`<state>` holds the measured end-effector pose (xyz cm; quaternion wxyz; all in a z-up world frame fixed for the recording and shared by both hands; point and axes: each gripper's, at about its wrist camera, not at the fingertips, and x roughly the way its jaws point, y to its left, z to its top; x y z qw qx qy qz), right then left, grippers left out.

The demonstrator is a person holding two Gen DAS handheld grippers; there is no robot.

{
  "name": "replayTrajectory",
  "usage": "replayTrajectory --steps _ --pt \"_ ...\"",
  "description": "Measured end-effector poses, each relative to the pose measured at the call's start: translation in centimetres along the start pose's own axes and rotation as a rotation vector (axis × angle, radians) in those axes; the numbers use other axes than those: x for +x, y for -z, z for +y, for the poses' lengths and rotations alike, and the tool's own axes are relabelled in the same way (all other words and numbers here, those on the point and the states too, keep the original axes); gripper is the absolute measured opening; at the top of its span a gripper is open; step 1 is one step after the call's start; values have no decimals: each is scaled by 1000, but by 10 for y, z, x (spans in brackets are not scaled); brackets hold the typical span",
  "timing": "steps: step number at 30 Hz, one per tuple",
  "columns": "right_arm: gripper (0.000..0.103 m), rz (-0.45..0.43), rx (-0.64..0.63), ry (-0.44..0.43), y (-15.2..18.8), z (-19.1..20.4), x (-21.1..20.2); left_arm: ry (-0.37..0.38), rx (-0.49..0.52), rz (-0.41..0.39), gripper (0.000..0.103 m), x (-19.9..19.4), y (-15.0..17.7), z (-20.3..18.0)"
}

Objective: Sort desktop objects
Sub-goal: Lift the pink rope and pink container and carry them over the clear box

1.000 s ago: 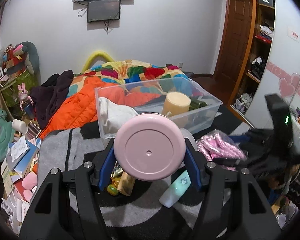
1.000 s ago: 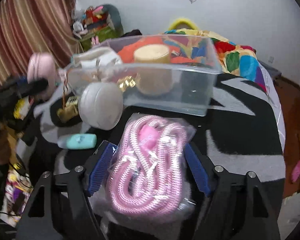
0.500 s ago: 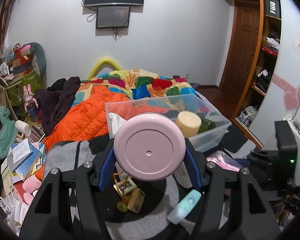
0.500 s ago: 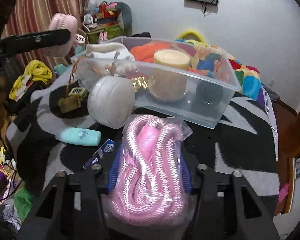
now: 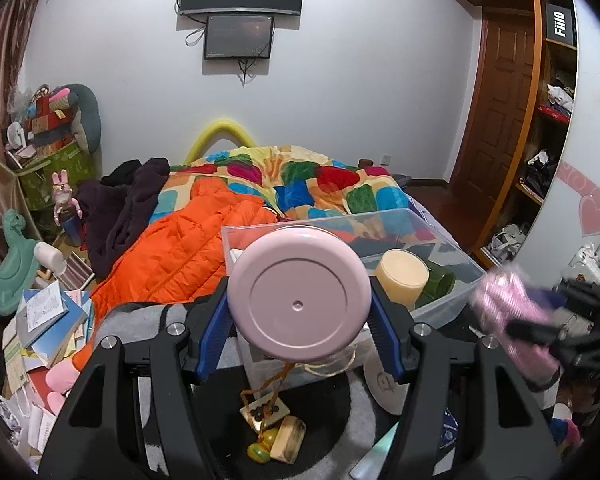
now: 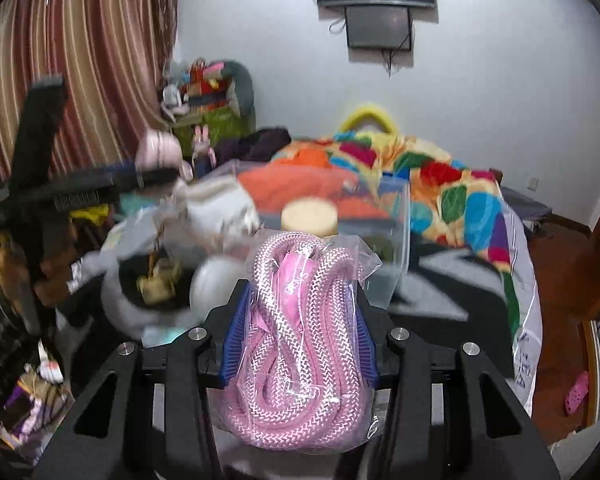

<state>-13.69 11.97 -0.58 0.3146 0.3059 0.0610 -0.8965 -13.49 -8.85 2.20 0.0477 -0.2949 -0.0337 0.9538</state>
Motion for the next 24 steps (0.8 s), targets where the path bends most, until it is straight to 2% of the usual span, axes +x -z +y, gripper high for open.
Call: replayTrajectory --steps 8,17,24 --pt "43 -56 43 -53 -39 10 28 25 -27 35 63 24 -2 5" --pt "43 -9 101 -92 -66 18 91 66 -56 47 63 44 4 17" --pt "43 46 83 -68 -71 27 125 94 -41 21 63 43 11 20"
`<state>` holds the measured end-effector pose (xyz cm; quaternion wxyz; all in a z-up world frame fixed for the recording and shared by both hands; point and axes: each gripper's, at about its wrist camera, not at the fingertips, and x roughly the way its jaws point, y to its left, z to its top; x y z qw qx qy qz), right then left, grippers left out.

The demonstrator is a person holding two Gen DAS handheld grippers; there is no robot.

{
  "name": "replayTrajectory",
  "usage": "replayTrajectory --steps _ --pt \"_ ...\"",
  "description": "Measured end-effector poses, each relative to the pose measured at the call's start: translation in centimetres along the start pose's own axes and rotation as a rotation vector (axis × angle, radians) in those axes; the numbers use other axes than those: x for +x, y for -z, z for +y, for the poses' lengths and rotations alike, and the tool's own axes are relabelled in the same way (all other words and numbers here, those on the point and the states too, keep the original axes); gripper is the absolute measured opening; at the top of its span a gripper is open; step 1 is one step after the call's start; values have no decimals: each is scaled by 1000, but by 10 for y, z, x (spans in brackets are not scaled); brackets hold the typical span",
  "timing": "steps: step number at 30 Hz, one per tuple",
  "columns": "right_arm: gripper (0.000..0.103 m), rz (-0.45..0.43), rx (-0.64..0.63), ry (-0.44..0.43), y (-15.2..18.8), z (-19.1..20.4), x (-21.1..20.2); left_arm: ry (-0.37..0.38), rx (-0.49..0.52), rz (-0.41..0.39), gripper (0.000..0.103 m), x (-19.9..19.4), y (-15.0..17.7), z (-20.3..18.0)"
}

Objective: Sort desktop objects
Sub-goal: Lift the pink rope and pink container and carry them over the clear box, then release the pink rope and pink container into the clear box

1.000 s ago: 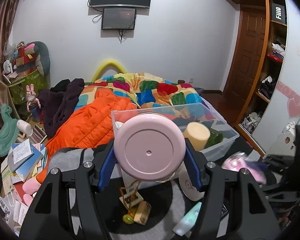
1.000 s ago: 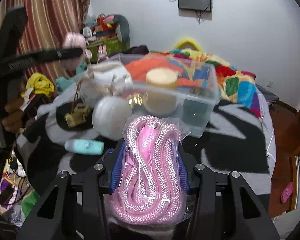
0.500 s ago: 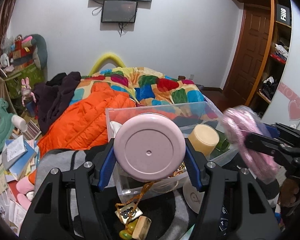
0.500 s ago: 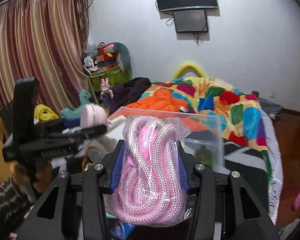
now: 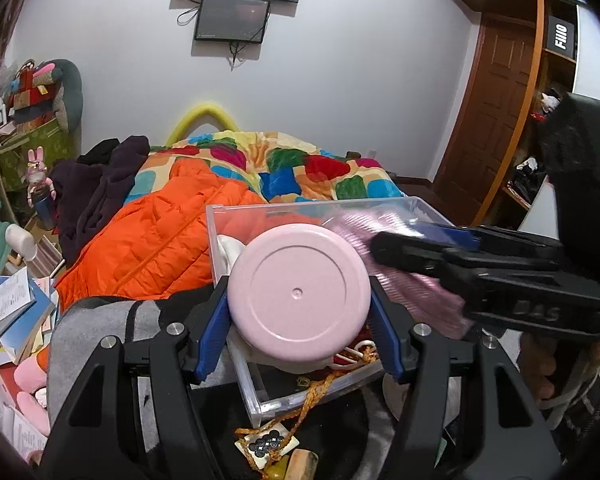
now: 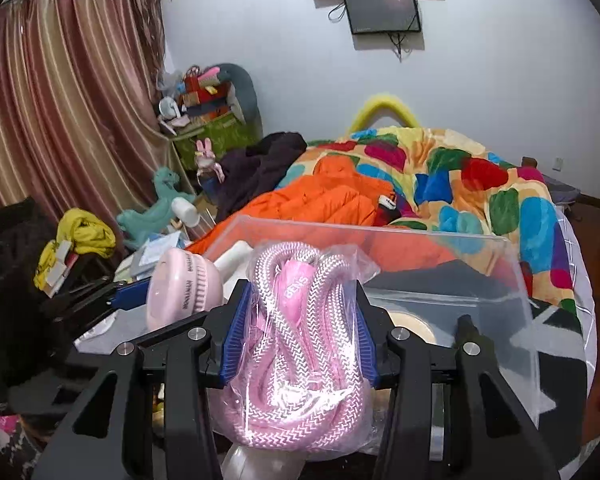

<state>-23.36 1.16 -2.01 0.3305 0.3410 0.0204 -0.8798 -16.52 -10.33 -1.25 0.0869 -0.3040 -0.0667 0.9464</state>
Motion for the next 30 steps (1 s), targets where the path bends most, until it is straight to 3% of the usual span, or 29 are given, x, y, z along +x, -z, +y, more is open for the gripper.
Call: replayTrajectory --steps 4,7,14,19,25,30 --pt "43 29 -26 6 1 3 12 3 7 -17 66 -3 4 1" --pt "43 53 -25 17 3 3 17 2 -3 -9 74 -2 9 4" --pt "43 63 -31 6 4 3 8 84 -81 34 74 4 14 18" --pt "44 37 -42 23 9 6 -10 54 -65 -9 74 -7 18 14" --pt "57 -18 -32 42 21 6 -40 16 -79 -77 75 -24 19 19" --pt "59 -66 -18 57 37 8 -63 -72 -83 -113 76 -37 22 24"
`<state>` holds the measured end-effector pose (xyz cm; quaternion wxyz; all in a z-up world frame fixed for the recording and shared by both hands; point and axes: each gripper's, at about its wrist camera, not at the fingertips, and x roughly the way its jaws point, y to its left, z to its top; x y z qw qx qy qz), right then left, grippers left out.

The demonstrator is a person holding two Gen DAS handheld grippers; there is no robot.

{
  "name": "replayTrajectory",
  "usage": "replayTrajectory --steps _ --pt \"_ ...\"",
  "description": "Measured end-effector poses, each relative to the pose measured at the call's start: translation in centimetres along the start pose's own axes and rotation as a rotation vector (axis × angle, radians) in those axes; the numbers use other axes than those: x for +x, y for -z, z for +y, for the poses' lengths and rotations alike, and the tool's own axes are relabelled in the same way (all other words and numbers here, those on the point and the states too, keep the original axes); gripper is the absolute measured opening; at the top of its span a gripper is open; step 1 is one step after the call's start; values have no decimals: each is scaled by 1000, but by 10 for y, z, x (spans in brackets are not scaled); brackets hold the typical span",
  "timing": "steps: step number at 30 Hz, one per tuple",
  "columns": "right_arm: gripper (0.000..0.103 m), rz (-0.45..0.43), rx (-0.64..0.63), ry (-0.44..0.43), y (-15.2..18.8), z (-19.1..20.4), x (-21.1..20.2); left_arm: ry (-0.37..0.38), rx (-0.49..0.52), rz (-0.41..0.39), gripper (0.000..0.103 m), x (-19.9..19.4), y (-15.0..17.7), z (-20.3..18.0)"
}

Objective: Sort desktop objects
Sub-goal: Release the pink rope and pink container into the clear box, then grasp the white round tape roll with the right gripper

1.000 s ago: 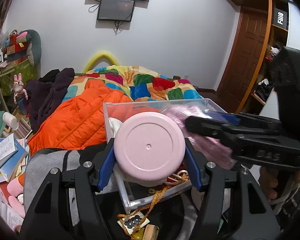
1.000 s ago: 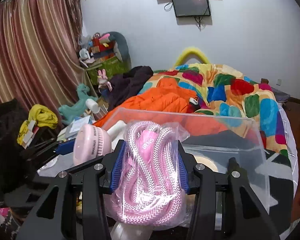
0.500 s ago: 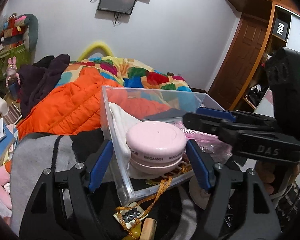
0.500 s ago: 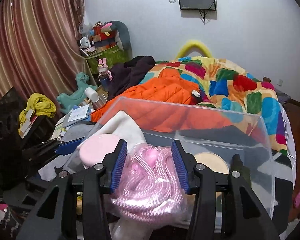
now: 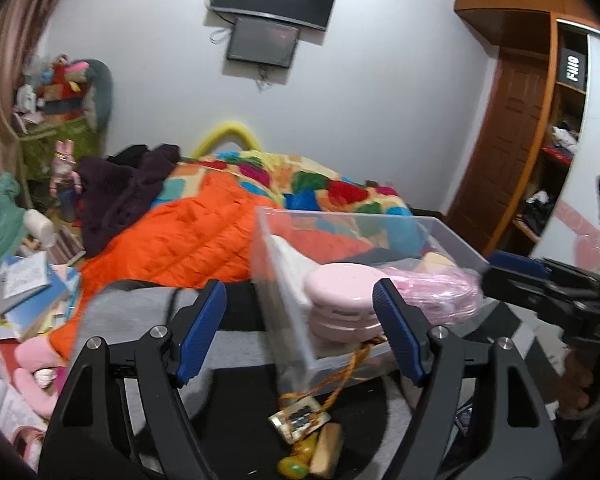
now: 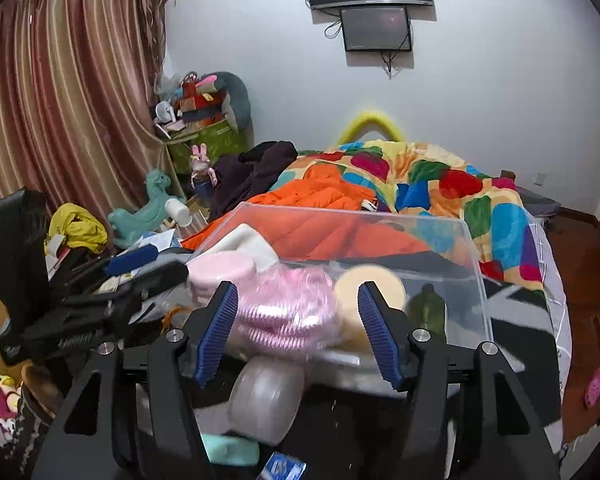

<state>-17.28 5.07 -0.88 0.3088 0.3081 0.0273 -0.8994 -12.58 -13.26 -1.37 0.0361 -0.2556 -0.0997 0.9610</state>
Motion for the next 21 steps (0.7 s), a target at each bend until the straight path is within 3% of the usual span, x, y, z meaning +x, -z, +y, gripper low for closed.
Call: replayTrajectory --steps 8,15,21 --pt "62 -35 63 -6 31 1 -17 -57 76 74 76 -11 25 -4" --pt "62 23 63 -27 57 12 -3 -53 167 144 76 -21 50 -11" --pt "62 73 52 -9 69 12 12 -113 240 204 76 -22 62 -15"
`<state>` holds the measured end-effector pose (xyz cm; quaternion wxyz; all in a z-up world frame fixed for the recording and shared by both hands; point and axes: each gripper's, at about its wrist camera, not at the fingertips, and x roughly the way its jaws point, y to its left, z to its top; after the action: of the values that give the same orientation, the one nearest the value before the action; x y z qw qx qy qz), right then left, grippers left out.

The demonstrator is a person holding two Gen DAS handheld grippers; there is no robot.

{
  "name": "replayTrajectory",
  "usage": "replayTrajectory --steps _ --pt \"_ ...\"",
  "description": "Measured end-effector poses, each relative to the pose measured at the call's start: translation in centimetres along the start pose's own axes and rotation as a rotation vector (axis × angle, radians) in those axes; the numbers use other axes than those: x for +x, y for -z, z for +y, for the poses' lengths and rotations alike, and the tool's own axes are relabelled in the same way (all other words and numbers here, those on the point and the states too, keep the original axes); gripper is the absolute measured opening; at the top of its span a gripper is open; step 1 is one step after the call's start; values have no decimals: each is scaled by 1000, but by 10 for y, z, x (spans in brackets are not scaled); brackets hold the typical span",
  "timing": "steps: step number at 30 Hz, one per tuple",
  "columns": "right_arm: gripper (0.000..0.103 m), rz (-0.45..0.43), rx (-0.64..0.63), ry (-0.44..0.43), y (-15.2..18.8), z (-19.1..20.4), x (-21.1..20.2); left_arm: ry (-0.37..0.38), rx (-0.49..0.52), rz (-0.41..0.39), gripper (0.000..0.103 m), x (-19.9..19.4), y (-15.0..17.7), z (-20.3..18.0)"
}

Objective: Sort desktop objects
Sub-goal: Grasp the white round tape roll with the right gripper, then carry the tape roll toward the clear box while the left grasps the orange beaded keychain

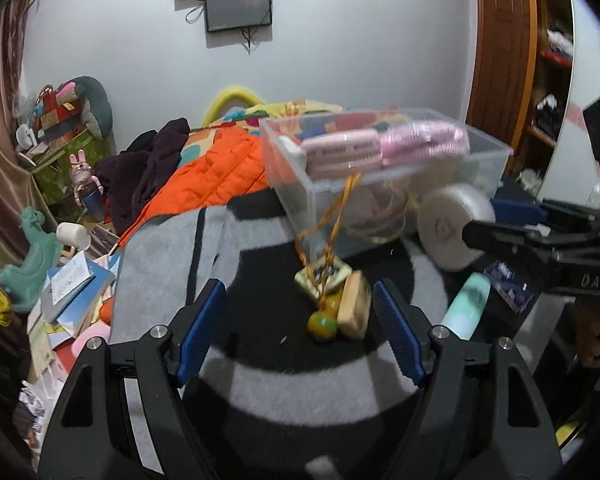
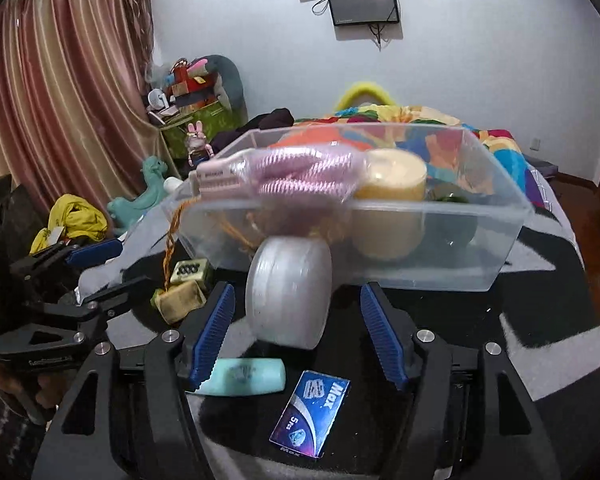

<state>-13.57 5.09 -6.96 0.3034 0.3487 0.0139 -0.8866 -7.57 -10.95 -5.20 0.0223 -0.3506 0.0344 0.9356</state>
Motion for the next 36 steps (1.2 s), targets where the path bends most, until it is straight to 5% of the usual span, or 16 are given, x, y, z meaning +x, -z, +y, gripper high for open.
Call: replayTrajectory --steps 5,9,18,31,36 --pt "60 31 37 -32 0 -3 11 5 70 55 71 5 7 -10" --pt "38 45 41 -37 -1 -3 18 6 78 97 62 9 8 -6" --pt "28 -15 92 -67 2 -14 5 0 52 173 55 14 11 9" --pt "27 -54 115 -108 10 -25 -11 38 74 224 43 39 -3 -15" --pt "27 -58 141 -129 10 -32 -13 48 63 221 30 41 -3 -23"
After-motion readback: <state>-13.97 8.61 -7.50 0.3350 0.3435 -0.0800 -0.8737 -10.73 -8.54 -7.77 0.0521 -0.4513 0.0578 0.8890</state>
